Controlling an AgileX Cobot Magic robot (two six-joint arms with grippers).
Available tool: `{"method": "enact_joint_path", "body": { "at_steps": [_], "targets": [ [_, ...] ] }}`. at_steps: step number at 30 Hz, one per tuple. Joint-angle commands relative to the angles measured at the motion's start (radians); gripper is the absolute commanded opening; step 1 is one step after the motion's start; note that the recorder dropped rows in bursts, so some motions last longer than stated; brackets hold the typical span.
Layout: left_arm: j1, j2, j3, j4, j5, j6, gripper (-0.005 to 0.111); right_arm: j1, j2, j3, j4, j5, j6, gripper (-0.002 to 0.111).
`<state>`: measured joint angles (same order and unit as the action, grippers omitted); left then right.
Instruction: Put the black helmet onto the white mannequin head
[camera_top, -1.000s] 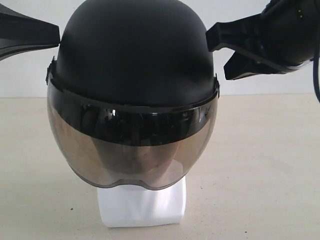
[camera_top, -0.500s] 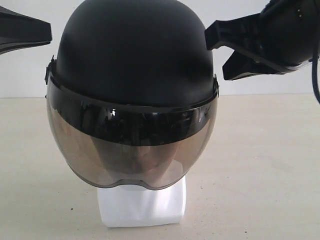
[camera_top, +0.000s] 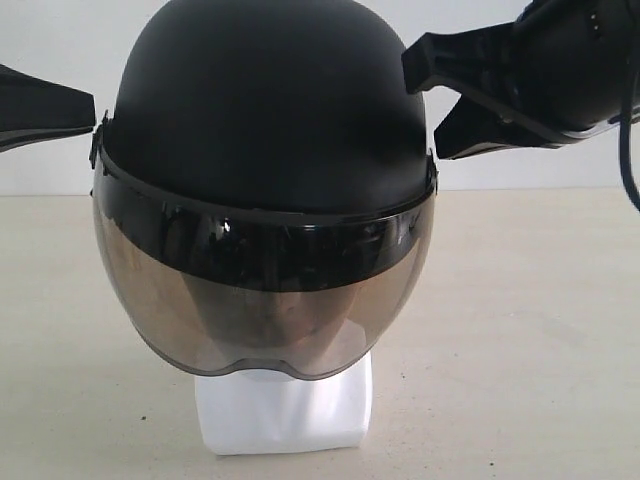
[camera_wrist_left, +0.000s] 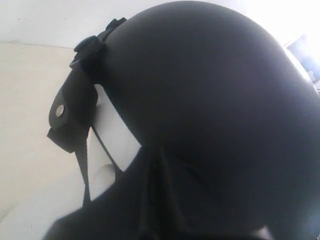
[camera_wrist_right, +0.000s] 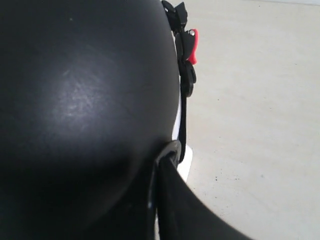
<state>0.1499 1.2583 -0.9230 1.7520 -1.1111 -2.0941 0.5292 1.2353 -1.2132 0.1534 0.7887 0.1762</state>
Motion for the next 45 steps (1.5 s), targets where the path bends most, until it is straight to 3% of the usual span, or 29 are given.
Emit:
{"method": "enact_joint_path", "body": {
  "at_steps": [1, 16, 19, 22, 24, 27, 33, 45],
  "targets": [
    [0.004, 0.0, 0.005, -0.008, -0.005, -0.004, 0.004, 0.003, -0.019, -0.007, 0.01, -0.032, -0.005, 0.0],
    [0.009, 0.063, 0.005, -0.008, -0.002, -0.004, 0.004, 0.003, -0.078, -0.007, 0.015, -0.048, -0.003, 0.0],
    [0.051, 0.061, 0.005, -0.008, -0.035, -0.004, 0.004, 0.003, -0.107, -0.007, 0.008, -0.045, 0.001, 0.0],
    [0.143, 0.043, 0.005, -0.008, -0.11, -0.004, 0.004, 0.003, -0.168, -0.007, -0.049, -0.026, 0.016, 0.0],
    [0.148, 0.015, 0.024, -0.008, -0.11, -0.004, 0.004, 0.003, -0.224, -0.007, -0.143, 0.014, 0.037, 0.0],
    [0.109, -0.128, 0.108, -0.008, -0.11, -0.004, 0.004, 0.003, -0.311, -0.007, -0.262, 0.155, 0.045, 0.0],
    [0.0, -0.451, 0.21, -0.008, -0.11, 0.017, 0.004, 0.003, -0.423, -0.007, -0.265, 0.352, 0.045, 0.0],
    [-0.011, -0.669, 0.255, -0.008, -0.11, 0.081, 0.004, 0.003, -0.456, -0.007, -0.265, 0.341, 0.047, 0.0]
  ]
}}
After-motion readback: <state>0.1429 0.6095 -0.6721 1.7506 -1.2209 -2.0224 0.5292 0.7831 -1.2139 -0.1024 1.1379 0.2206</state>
